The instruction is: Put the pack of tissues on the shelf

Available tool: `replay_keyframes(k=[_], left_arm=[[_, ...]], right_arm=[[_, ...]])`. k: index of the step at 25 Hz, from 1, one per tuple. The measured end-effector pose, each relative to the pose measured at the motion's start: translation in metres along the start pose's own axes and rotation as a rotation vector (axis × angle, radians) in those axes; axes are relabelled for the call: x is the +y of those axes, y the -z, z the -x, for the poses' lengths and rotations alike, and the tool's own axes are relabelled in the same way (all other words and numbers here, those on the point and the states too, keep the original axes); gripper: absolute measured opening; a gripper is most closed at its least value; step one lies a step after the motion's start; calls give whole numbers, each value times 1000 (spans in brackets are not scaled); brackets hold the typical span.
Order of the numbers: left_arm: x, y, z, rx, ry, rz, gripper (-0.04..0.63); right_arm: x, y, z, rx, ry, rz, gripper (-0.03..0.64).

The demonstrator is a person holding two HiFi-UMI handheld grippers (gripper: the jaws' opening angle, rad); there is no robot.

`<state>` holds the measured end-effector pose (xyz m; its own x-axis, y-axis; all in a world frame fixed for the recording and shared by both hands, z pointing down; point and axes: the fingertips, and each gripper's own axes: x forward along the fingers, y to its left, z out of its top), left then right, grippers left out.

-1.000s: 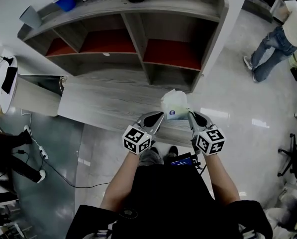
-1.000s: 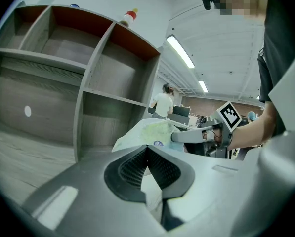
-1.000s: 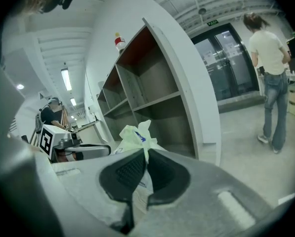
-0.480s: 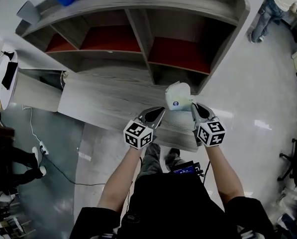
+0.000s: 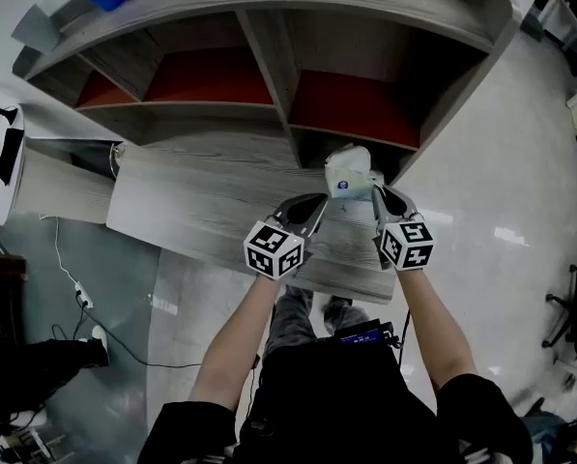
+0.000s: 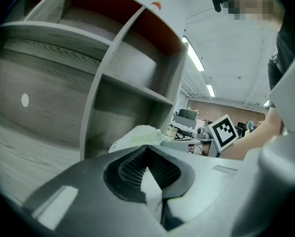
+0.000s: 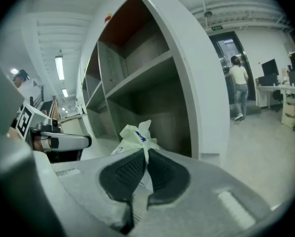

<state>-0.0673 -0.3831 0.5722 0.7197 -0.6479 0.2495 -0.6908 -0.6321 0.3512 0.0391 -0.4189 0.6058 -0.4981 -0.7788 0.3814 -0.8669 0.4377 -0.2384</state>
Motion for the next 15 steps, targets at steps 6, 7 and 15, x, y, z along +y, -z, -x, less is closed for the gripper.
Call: replay_keyframes(k=[6,7,15], left_arm=[[15,2,-13,-3,0,-13,0],[17,4,-15,-3,1,-14,0],[35,15,-23,-1,-12,-22,2]], right_arm=[[-12,5,-28,-8,44,5,5],[-13,5,-32,-10,50,6,3],[-20,7,-63,-35,87,7,5]])
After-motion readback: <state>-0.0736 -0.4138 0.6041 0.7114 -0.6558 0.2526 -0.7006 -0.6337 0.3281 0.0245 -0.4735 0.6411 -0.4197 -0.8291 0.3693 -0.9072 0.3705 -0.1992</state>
